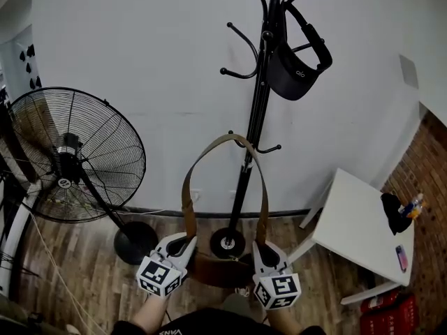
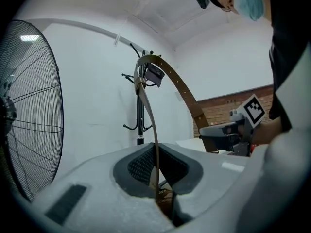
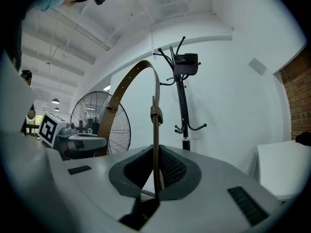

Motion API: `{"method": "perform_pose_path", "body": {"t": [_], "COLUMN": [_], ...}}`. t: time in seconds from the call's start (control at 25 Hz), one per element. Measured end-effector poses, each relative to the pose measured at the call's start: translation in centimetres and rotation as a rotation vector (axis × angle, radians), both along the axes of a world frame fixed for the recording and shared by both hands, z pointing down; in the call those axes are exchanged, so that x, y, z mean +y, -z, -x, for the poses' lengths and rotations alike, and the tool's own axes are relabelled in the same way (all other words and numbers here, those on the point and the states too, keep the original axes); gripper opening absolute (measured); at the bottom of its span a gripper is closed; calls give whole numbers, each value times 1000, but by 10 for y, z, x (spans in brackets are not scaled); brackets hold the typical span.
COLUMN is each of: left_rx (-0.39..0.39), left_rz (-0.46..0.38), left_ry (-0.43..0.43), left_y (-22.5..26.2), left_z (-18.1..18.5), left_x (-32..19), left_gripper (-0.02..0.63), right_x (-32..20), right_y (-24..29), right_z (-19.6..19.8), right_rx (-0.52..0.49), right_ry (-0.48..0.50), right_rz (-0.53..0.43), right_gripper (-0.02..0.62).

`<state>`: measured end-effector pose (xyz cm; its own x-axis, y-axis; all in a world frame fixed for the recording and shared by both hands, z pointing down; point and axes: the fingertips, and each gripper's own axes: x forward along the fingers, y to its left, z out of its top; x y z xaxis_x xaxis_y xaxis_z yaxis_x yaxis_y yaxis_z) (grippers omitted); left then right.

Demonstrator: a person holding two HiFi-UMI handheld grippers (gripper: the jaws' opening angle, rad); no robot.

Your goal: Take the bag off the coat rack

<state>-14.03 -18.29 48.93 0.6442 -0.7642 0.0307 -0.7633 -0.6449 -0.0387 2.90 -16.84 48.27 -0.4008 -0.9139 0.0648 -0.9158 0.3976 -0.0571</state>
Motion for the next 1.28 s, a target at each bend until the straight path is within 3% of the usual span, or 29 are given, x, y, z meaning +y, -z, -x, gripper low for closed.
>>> {"method": "perform_pose_path", "body": {"t": [0.56, 1.28], "left_rx": [-5, -12], "left_rz": [36, 18], "left_ry": [8, 3], "left_y": [-11, -7], "left_z": [-3, -17], "left_x": [3, -16], "left_gripper": [19, 20], "right_x": [1, -15], "right_y": [-17, -13], "right_z": [-4, -18], "right_rx": [5, 9], "right_ry": [-17, -23], "right_rz": [34, 24], "right_gripper": [26, 26]}}
